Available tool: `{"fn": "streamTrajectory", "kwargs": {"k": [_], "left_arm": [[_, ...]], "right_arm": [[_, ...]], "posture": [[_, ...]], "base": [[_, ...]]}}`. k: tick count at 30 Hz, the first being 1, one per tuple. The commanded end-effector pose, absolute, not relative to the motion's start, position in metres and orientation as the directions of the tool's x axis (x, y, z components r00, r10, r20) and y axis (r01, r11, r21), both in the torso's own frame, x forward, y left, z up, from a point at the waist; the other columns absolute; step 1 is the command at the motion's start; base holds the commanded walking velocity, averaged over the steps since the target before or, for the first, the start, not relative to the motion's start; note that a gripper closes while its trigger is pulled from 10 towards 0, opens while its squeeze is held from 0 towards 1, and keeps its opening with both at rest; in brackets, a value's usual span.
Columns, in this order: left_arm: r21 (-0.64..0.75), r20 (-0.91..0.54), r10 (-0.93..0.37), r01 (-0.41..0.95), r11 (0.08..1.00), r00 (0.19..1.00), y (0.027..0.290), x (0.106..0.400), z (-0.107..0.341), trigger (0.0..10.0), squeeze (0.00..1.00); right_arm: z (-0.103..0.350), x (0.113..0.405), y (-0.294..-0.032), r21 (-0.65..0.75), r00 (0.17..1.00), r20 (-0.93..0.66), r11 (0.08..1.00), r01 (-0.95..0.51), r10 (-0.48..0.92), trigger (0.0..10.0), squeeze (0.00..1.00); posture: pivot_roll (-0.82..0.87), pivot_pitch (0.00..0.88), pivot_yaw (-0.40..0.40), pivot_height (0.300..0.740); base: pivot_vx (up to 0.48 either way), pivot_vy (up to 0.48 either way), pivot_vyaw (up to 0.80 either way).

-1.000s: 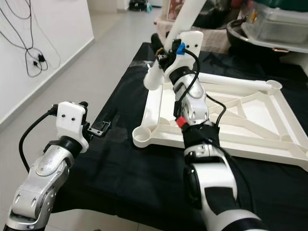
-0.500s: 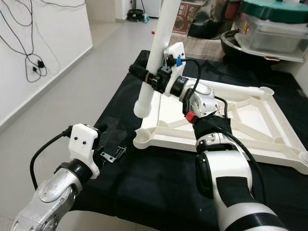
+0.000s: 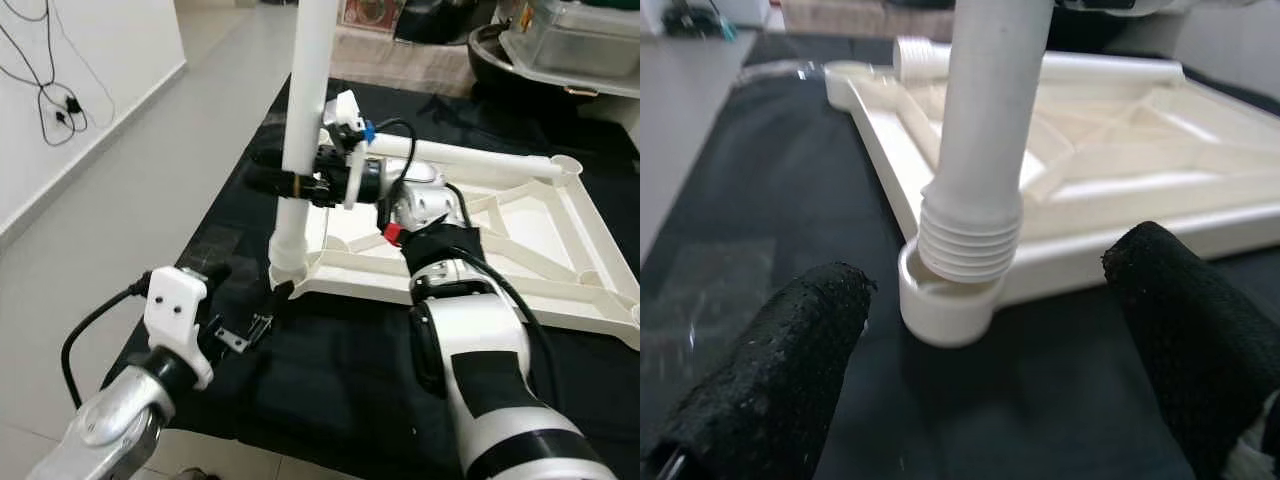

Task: Building children table

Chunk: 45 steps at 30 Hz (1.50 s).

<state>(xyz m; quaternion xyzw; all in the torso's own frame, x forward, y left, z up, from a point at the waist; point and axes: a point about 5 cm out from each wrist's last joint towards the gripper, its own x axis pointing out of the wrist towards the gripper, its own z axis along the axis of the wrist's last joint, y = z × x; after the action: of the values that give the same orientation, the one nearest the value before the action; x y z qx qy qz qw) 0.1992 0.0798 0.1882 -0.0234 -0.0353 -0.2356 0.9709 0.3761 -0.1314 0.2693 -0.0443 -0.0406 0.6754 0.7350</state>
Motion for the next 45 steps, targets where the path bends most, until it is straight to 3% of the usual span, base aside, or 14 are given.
{"fn": "streamTrajectory", "kwargs": {"k": [1,7,36,41,45], "left_arm": [[-0.032,0.072,-0.453,0.456,0.889,0.888,0.080,0.195,0.188,10.0,0.00],[-0.034,0.067,-0.441,0.444,0.895,0.895,0.081,0.195,0.188,10.0,0.00],[-0.020,0.076,-0.429,0.431,0.902,0.900,0.079,0.196,0.191,10.0,0.00],[-0.020,0.081,-0.426,0.429,0.903,0.901,0.079,0.196,0.192,10.0,0.00],[-0.017,0.081,-0.425,0.428,0.904,0.901,0.079,0.196,0.192,10.0,0.00]], "right_arm": [[0.269,0.372,-0.128,-0.139,0.024,-0.017,0.021,-0.990,1.000,10.0,0.00],[0.266,0.369,-0.121,-0.160,-0.021,-0.035,-0.026,-0.987,0.999,10.0,0.00],[0.269,0.377,-0.101,-0.215,0.070,-0.019,0.065,-0.974,0.997,10.0,0.00],[0.267,0.377,-0.098,-0.217,0.064,-0.033,0.055,-0.975,0.997,10.0,0.00],[0.261,0.373,-0.103,-0.184,-0.001,-0.095,-0.019,-0.983,0.995,10.0,0.00]], "posture": [[0.15,0.204,-0.058,0.740],[0.14,0.198,-0.060,0.740],[0.14,0.223,-0.075,0.740],[0.14,0.226,-0.074,0.740],[0.14,0.227,-0.074,0.740]], "base": [[0.000,0.000,0.00],[0.000,0.000,0.00],[0.000,0.000,0.00],[0.000,0.000,0.00],[0.000,0.000,0.00]]}}
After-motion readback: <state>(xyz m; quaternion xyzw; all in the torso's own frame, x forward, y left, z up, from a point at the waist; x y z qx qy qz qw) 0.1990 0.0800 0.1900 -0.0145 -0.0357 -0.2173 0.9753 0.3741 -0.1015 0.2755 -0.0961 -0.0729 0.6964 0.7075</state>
